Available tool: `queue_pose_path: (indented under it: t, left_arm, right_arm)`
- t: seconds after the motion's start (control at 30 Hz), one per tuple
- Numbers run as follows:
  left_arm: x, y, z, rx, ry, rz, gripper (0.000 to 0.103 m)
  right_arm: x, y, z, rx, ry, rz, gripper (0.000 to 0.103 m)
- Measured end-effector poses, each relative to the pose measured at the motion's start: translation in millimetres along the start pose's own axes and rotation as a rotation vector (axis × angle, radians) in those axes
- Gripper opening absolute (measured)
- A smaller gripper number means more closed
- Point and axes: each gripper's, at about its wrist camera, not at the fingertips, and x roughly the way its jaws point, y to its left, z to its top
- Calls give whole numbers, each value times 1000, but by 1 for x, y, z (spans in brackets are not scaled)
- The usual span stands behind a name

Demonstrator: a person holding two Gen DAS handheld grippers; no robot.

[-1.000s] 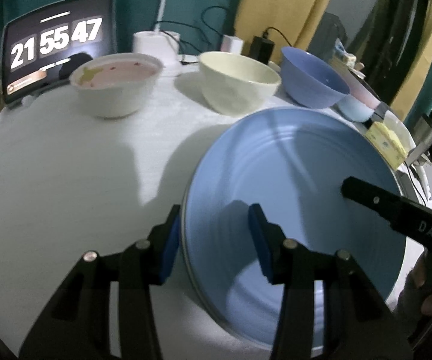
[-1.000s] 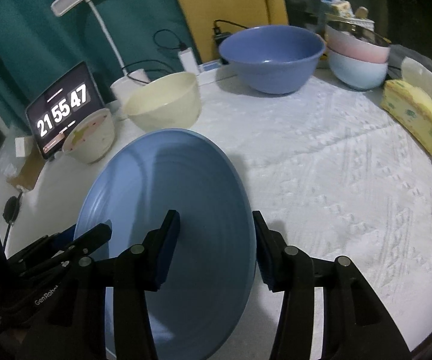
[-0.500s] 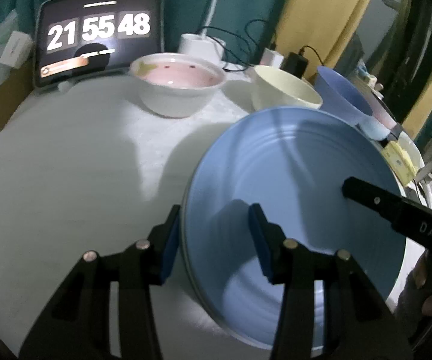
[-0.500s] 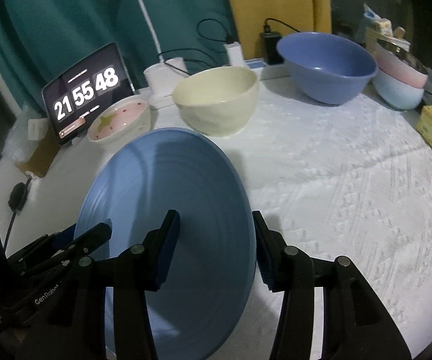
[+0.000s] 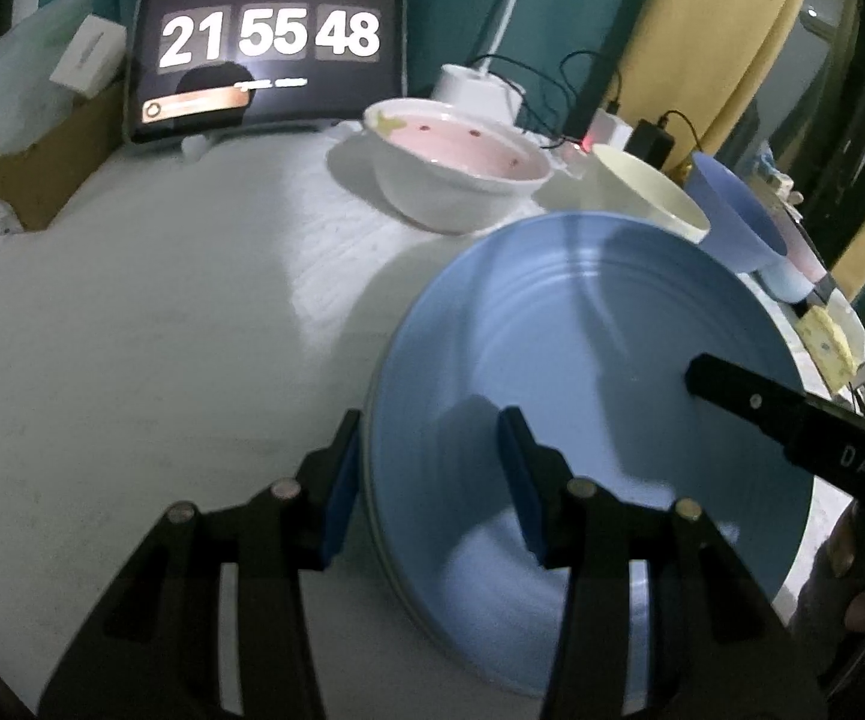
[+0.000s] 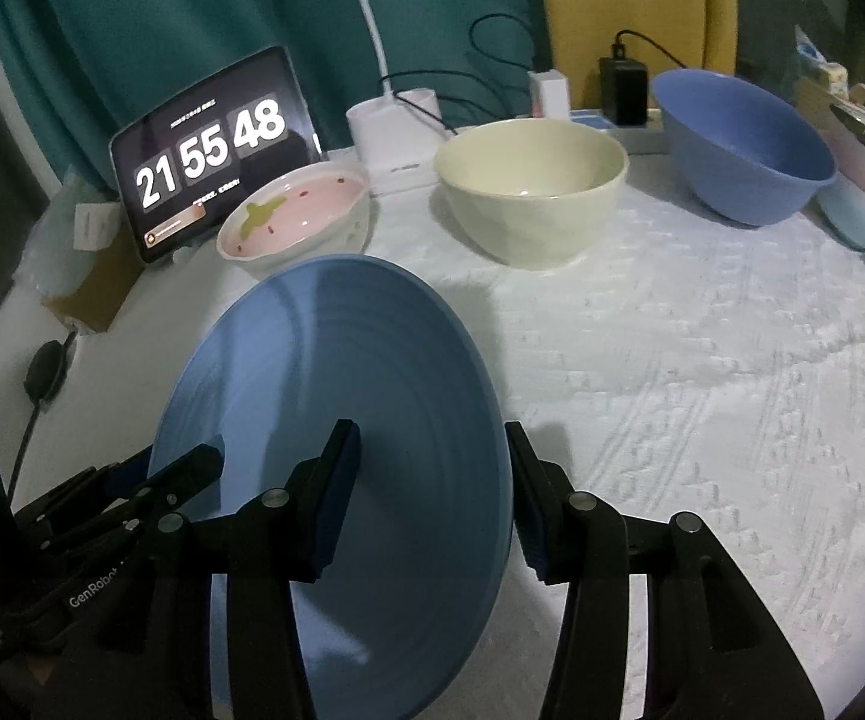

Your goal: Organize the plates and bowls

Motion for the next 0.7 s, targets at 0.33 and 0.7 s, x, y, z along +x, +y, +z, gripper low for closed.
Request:
queue_pose_path:
  t: [0.33,0.7]
  left_arm:
    - [5,7,1,-3,7,24,46]
    - [6,3,2,21,7,59,47]
  right_arm:
    - [15,6,6,-7,24,15,50]
    - [24,-3,6,26,47,48,51]
